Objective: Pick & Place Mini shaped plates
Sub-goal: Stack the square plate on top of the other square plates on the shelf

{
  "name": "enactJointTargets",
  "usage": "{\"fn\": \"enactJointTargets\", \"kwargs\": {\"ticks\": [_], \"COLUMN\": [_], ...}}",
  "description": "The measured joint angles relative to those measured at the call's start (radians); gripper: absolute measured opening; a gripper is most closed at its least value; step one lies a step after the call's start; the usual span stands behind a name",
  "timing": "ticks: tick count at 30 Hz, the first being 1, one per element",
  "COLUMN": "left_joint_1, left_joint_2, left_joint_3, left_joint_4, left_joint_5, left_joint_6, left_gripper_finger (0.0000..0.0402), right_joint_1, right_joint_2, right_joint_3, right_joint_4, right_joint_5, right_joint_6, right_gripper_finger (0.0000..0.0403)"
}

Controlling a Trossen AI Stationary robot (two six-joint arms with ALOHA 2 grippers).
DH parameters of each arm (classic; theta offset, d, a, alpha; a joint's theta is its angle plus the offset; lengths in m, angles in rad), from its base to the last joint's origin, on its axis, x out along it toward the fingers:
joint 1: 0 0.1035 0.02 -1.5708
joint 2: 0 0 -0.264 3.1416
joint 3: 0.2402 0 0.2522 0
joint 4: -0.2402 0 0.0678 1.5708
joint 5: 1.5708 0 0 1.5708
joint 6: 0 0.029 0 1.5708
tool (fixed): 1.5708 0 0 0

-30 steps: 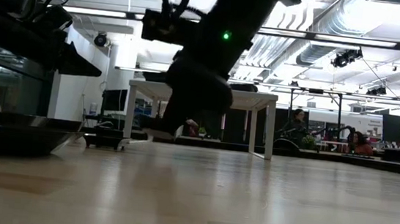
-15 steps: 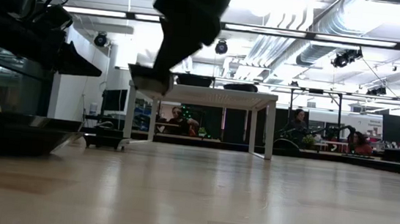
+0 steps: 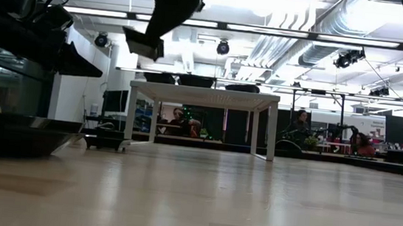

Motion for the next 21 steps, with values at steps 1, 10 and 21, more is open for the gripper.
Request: {"fn": "enactJointTargets", "kwargs": {"ticks": [1, 10, 21], "left_joint_1": [0.0, 0.0, 0.0], "left_joint_2": [0.0, 0.0, 0.0], "left_joint_3": [0.0, 0.0, 0.0], "left_joint_4": [0.0, 0.0, 0.0], "left_joint_5": [0.0, 0.0, -0.001], "left_joint_6": [0.0, 0.0, 0.0], "left_gripper_finger": [0.0073, 0.0073, 0.0073], "right_joint_1": [-0.003, -0.035, -0.095], "right_joint_2": [0.0, 0.0, 0.0], "right_joint_3": [0.01, 0.118, 0.147], "right_joint_4": [0.001, 0.01, 0.149], "right_joint_5": [0.0, -0.001, -0.018], "right_joint_6": [-0.008, -0.028, -0.047], "right_gripper_finger": [0.0, 0.0, 0.0]}}
